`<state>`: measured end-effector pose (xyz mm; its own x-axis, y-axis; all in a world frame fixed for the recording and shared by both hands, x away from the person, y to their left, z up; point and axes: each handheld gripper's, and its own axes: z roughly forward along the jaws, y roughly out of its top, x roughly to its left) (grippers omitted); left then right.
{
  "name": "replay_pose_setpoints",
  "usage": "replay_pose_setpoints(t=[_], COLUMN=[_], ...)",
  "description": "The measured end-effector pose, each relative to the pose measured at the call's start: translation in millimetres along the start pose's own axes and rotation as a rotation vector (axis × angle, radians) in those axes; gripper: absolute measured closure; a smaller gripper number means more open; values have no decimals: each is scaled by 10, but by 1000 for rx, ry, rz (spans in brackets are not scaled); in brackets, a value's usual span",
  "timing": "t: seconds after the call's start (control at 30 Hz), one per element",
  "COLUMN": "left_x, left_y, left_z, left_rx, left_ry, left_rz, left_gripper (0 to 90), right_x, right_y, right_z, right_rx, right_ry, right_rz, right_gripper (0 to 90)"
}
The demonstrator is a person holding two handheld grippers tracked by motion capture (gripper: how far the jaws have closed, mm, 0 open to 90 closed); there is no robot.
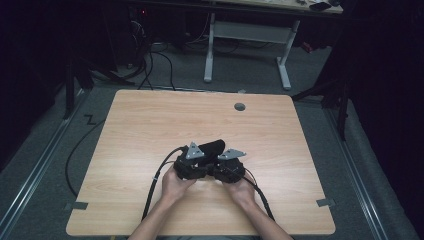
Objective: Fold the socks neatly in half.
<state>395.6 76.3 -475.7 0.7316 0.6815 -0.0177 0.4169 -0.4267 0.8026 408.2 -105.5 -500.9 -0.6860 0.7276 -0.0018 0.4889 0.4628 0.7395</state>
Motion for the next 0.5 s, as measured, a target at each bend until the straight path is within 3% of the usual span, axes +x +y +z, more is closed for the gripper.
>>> replay_pose_setpoints(t=[0.17,0.5], left_x=[32,-33], left_y=[-55,-61], left_z=[19,-55], left_rx=[8,-4], left_ry=[7,2], left_rz=[-21,-6], left_gripper=[540,524], right_x=[2,-46], right_y=[14,-26], right_z=[-176,-432], right_rx=[-27,-70], right_ry=[12,43], right_rz=[8,11], right_gripper=[545,573])
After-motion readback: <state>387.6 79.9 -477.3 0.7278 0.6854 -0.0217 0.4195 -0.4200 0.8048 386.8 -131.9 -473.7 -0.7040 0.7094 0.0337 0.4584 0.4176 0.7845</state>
